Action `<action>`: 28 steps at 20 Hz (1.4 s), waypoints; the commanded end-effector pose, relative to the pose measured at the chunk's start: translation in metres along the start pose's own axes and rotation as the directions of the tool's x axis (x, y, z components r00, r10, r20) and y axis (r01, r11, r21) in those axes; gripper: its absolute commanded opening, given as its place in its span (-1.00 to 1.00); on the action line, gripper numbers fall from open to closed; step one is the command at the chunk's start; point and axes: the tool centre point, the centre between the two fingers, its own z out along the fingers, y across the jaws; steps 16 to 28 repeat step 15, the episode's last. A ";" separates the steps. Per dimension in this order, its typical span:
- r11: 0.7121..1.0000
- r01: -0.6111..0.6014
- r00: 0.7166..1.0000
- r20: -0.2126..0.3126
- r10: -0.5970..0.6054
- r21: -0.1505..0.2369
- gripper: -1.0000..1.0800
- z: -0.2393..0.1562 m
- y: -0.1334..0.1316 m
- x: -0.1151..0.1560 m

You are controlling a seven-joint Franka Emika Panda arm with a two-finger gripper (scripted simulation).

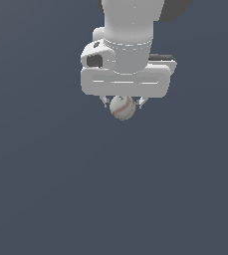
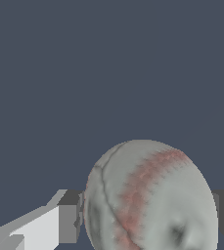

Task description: Pick up the object and move it to a goal position.

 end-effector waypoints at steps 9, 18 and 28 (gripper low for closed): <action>1.000 0.000 1.000 -0.001 0.000 0.000 -1.00 -0.059 -0.010 -0.002; 1.000 0.000 1.000 -0.001 0.000 0.000 -1.00 -0.065 -0.012 -0.001; 1.000 0.000 1.000 -0.001 0.000 0.000 -1.00 -0.065 -0.012 -0.001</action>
